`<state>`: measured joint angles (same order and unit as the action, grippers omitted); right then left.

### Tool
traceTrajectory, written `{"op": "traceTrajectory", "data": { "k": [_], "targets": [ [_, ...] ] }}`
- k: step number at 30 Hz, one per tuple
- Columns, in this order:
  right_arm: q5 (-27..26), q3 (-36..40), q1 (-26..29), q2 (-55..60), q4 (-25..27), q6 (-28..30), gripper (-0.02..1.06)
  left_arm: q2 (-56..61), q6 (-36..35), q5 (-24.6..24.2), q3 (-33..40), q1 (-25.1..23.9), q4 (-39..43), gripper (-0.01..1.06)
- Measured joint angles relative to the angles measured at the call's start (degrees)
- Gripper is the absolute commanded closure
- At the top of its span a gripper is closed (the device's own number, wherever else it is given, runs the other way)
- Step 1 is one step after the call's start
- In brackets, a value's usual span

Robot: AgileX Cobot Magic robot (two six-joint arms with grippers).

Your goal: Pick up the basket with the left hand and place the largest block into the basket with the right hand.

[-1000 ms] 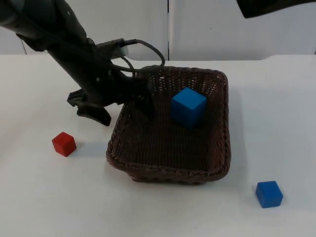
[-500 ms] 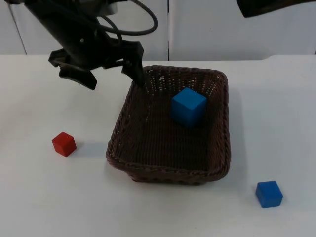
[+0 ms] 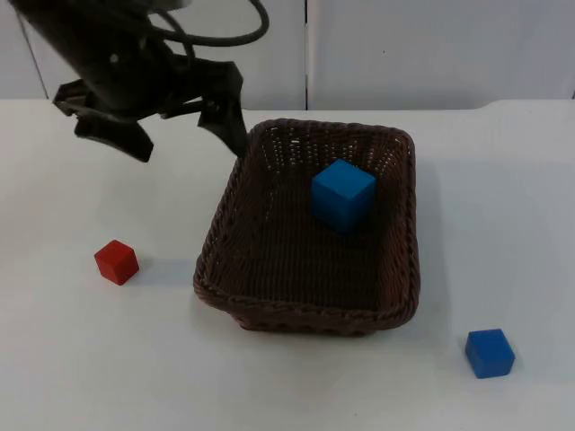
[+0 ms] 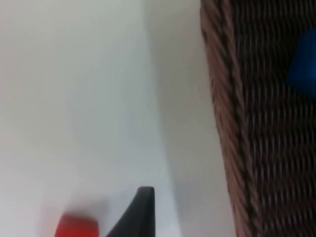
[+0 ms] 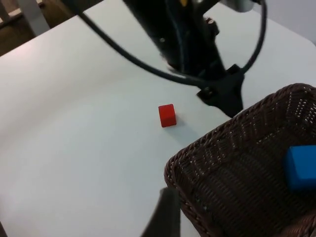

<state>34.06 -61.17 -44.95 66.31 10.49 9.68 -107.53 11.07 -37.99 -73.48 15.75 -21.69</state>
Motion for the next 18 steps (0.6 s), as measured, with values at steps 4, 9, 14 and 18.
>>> {"op": "traceTrajectory", "data": {
  "k": [4,9,14,18],
  "targets": [
    [-1.7,1.8,0.0,-0.8,0.0,0.0,0.31,4.2,0.0,2.3,5.1,0.0,0.1,0.08],
    [-5.1,7.3,0.0,-4.3,0.1,0.0,0.31,10.7,0.0,5.8,12.7,0.0,0.3,0.08],
    [-6.6,13.9,0.0,-9.4,0.1,0.0,0.31,18.7,0.0,8.3,20.9,0.0,0.5,0.08],
    [-6.8,17.6,0.0,-13.3,0.1,0.0,0.31,25.0,0.0,10.1,25.2,0.0,0.5,0.08]
  ]
}}
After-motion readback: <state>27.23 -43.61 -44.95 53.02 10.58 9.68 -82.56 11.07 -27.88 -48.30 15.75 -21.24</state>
